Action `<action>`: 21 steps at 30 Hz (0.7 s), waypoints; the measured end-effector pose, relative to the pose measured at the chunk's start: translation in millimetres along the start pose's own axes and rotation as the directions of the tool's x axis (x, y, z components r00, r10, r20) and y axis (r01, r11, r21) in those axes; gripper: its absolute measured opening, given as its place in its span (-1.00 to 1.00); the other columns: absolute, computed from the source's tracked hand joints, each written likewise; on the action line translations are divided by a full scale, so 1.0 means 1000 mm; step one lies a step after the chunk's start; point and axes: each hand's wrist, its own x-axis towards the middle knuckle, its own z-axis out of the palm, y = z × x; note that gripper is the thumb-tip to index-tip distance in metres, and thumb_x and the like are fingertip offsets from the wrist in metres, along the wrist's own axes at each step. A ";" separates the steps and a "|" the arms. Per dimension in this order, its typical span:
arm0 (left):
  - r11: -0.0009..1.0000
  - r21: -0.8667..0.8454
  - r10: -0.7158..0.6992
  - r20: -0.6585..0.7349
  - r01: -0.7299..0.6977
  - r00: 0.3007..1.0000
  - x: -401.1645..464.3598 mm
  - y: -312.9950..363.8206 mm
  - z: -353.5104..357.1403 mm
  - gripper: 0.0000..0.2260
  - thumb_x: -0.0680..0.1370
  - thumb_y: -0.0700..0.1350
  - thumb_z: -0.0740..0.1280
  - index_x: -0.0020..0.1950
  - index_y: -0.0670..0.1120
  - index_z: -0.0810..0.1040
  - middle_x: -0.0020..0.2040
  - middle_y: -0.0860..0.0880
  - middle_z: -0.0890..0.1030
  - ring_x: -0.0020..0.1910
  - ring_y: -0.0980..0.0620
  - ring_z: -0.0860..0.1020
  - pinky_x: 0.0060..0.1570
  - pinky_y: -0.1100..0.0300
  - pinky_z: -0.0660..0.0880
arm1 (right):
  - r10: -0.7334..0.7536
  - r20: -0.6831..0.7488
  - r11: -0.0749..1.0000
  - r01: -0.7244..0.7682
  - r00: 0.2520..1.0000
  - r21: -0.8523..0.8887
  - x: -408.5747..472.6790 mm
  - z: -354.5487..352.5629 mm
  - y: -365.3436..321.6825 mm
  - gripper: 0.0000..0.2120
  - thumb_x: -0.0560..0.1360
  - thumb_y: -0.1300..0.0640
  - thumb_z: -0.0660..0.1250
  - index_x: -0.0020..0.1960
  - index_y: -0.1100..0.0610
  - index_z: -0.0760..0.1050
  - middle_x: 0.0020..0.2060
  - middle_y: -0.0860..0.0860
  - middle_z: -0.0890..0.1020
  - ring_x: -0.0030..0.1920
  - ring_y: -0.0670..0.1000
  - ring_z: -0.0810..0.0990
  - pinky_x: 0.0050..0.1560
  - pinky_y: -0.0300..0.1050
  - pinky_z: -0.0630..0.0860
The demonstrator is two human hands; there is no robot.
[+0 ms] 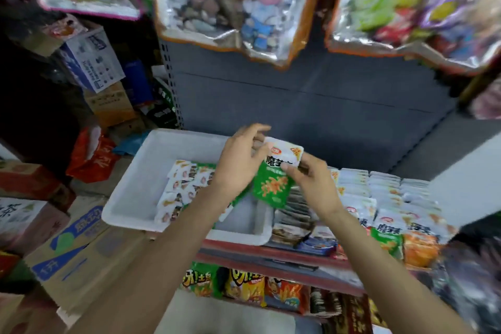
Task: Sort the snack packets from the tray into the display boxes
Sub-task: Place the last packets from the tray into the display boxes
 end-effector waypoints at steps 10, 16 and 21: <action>0.879 0.388 0.046 0.512 -0.279 0.858 -0.024 0.060 0.150 -0.53 0.55 0.13 0.25 0.38 -0.09 0.35 0.31 -0.05 0.42 0.30 -0.05 0.36 0.25 0.04 0.34 | 0.070 -0.416 0.997 -0.055 0.907 0.048 -0.047 -0.158 0.046 -0.61 0.47 0.37 0.33 0.18 0.04 0.32 -0.07 -0.07 0.57 -0.25 -0.14 0.52 -0.25 -0.19 0.50; 0.659 0.643 -0.035 0.544 -0.390 0.838 -0.034 0.066 0.185 -0.47 0.54 0.14 0.24 0.44 -0.03 0.27 0.41 -0.05 0.34 0.37 -0.06 0.28 0.34 0.02 0.18 | 0.072 -0.416 0.967 -0.166 0.906 -0.194 -0.071 -0.202 0.083 -0.64 0.50 0.36 0.26 0.23 0.08 0.33 -0.19 -0.02 0.55 -0.29 0.01 0.50 -0.28 -0.15 0.40; 0.599 0.686 -0.083 0.567 -0.414 0.820 -0.035 0.064 0.192 -0.53 0.55 0.13 0.21 0.43 0.04 0.32 0.46 -0.06 0.26 0.42 -0.07 0.22 0.37 -0.03 0.14 | 0.068 -0.248 0.900 -0.167 0.966 -0.404 -0.075 -0.206 0.105 -0.71 0.52 0.34 0.25 0.20 0.14 0.34 -0.23 -0.03 0.52 -0.31 -0.05 0.45 -0.36 -0.21 0.25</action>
